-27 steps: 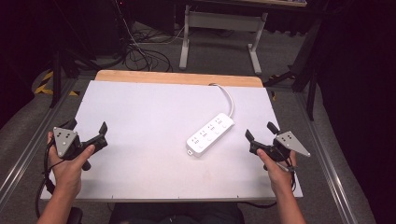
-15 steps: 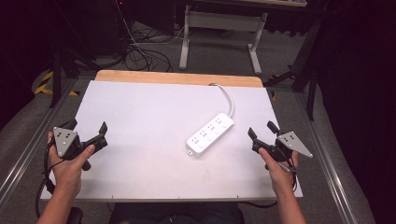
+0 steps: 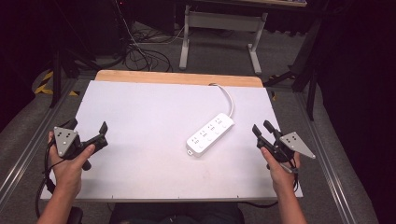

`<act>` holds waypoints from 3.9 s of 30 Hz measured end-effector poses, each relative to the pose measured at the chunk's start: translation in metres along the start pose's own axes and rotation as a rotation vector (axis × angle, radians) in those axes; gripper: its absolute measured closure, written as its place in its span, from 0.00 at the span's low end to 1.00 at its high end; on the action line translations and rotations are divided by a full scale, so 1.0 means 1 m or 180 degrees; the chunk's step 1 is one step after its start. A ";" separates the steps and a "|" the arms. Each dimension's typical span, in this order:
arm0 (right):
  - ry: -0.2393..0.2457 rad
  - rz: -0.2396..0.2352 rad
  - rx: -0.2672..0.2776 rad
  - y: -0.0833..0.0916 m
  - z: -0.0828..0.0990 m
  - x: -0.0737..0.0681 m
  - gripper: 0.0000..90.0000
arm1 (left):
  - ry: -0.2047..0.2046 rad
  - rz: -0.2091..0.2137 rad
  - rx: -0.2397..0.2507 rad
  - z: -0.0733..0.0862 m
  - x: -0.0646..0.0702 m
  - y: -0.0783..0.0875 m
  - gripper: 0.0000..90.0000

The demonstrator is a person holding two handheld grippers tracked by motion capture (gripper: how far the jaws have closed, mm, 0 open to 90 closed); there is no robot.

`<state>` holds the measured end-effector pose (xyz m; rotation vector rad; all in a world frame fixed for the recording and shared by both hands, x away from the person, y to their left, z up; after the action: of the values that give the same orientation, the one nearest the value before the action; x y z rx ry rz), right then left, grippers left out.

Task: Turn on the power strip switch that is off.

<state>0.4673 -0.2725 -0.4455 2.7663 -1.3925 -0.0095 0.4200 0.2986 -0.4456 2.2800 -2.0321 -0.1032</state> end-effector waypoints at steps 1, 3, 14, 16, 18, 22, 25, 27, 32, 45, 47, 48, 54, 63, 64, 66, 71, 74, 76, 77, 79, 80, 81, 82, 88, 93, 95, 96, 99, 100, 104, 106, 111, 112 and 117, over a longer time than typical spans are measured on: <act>0.0004 -0.0021 -0.0003 0.000 0.000 0.000 0.62 | 0.0002 0.0000 -0.0001 0.000 0.000 0.000 0.06; 0.0024 -0.0034 -0.0003 0.000 0.000 0.000 0.66 | 0.0014 0.0001 -0.0003 0.000 0.000 0.000 0.06; -0.0016 -0.0117 0.0036 0.005 -0.005 0.000 0.96 | -0.0003 0.0007 -0.0014 0.000 -0.001 0.000 0.06; 0.0011 -0.0114 0.0038 0.006 -0.005 0.000 0.99 | -0.0004 0.0008 -0.0015 0.000 -0.001 -0.001 0.06; 0.0008 -0.0125 0.0018 0.006 -0.005 0.001 1.00 | -0.0005 0.0008 -0.0014 0.000 -0.001 -0.001 0.06; -0.0030 -0.0125 -0.0042 0.006 -0.008 0.001 1.00 | -0.0006 0.0011 -0.0012 0.000 -0.001 -0.001 0.06; -0.0103 -0.0145 -0.0075 0.004 -0.010 0.002 1.00 | -0.0015 0.0016 -0.0013 0.000 0.000 -0.001 0.06; -0.0096 -0.0162 -0.0121 0.002 -0.010 0.003 1.00 | -0.0017 0.0019 -0.0010 0.001 0.000 -0.001 0.06; -0.0080 -0.0196 -0.0169 -0.002 -0.012 0.003 1.00 | -0.0011 0.0021 -0.0017 0.001 0.000 -0.001 0.07; 0.0006 -0.0433 -0.0303 -0.022 -0.018 -0.008 1.00 | -0.0004 0.0011 -0.0031 0.002 -0.002 0.000 0.07; 0.0005 -0.0471 -0.0336 -0.026 -0.018 -0.010 1.00 | -0.0022 0.0007 -0.0031 0.002 -0.003 0.001 0.07; 0.0010 -0.0492 -0.0345 -0.028 -0.018 -0.011 1.00 | -0.0029 0.0014 -0.0027 0.002 -0.003 0.001 0.07; 0.0076 -0.0604 -0.0441 -0.039 -0.017 -0.020 1.00 | -0.0037 0.0006 -0.0037 0.002 -0.004 0.003 0.07; 0.0116 -0.0793 -0.0610 -0.056 -0.012 -0.034 1.00 | -0.0077 0.0014 -0.0056 0.003 -0.005 0.005 0.07; 0.0126 -0.0813 -0.0621 -0.058 -0.012 -0.035 1.00 | -0.0073 0.0014 -0.0056 0.003 -0.005 0.005 0.07; 0.0128 -0.0910 -0.0715 -0.065 -0.009 -0.042 1.00 | -0.0068 0.0014 -0.0062 0.003 -0.005 0.005 0.07; 0.0200 -0.1039 -0.0830 -0.075 -0.004 -0.049 1.00 | -0.0101 0.0029 -0.0076 0.004 -0.004 0.004 0.07; 0.0209 -0.1087 -0.0908 -0.082 -0.001 -0.053 1.00 | -0.0101 0.0032 -0.0078 0.004 -0.004 0.004 0.07; 0.0227 -0.1119 -0.0969 -0.085 0.001 -0.055 1.00 | -0.0086 0.0038 -0.0078 0.004 -0.004 0.004 0.07; 0.0249 -0.1139 -0.1016 -0.087 0.002 -0.057 1.00 | -0.0087 0.0039 -0.0081 0.004 -0.004 0.004 0.07; 0.0261 -0.1172 -0.1094 -0.089 0.005 -0.058 1.00 | -0.0084 0.0040 -0.0081 0.004 -0.004 0.004 0.07; 0.0271 -0.1171 -0.1113 -0.089 0.006 -0.059 1.00 | -0.0084 0.0041 -0.0082 0.004 -0.004 0.004 0.07; 0.0271 -0.1182 -0.1146 -0.090 0.007 -0.059 1.00 | -0.0082 0.0043 -0.0084 0.004 -0.004 0.004 0.07; 0.0270 -0.1192 -0.1179 -0.092 0.009 -0.060 1.00 | -0.0089 0.0043 -0.0085 0.004 -0.004 0.004 0.07; 0.0278 -0.1187 -0.1349 -0.100 0.016 -0.066 1.00 | -0.0119 0.0058 -0.0107 0.004 -0.003 0.004 0.07; 0.0250 -0.1171 -0.1555 -0.111 0.024 -0.070 1.00 | -0.0107 0.0067 -0.0113 0.005 -0.004 0.004 0.07; 0.0301 -0.1170 -0.1667 -0.114 0.028 -0.074 1.00 | -0.0091 0.0062 -0.0121 0.005 -0.004 0.004 0.07; 0.0301 -0.1170 -0.1667 -0.114 0.028 -0.074 1.00 | -0.0091 0.0064 -0.0121 0.005 -0.005 0.004 0.07; 0.0261 -0.1153 -0.1681 -0.114 0.028 -0.075 1.00 | -0.0092 0.0064 -0.0119 0.005 -0.004 0.004 0.07; 0.0235 -0.1149 -0.1681 -0.114 0.028 -0.074 1.00 | -0.0090 0.0064 -0.0121 0.005 -0.004 0.004 0.07; 0.0170 -0.1131 -0.1709 -0.114 0.028 -0.076 1.00 | -0.0082 0.0070 -0.0124 0.005 -0.004 0.004 0.07; 0.0156 -0.1126 -0.1714 -0.115 0.029 -0.077 1.00 | -0.0090 0.0072 -0.0135 0.005 -0.004 0.004 0.07; 0.0136 -0.1072 -0.1700 -0.115 0.030 -0.080 1.00 | -0.0090 0.0066 -0.0144 0.005 -0.005 0.004 0.07; 0.0131 -0.1066 -0.1702 -0.115 0.030 -0.080 1.00 | -0.0092 0.0067 -0.0145 0.005 -0.005 0.004 0.08; 0.0015 -0.1070 -0.1677 -0.115 0.032 -0.078 1.00 | -0.0098 0.0070 -0.0150 0.005 -0.005 0.005 0.08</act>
<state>0.5121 -0.1426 -0.4831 2.4961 -0.7591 -0.3290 0.4144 0.3029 -0.4505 2.2414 -2.0462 -0.1840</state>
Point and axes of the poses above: each handheld gripper's, and its own axes: y roughly backward along the jaws, z roughly out of its underside, x roughly to its right, the point moved 1 cm from there along -y, roughly forward along the jaws, and after that the axes turned 11 degrees about -z, right-handed, at the moved point
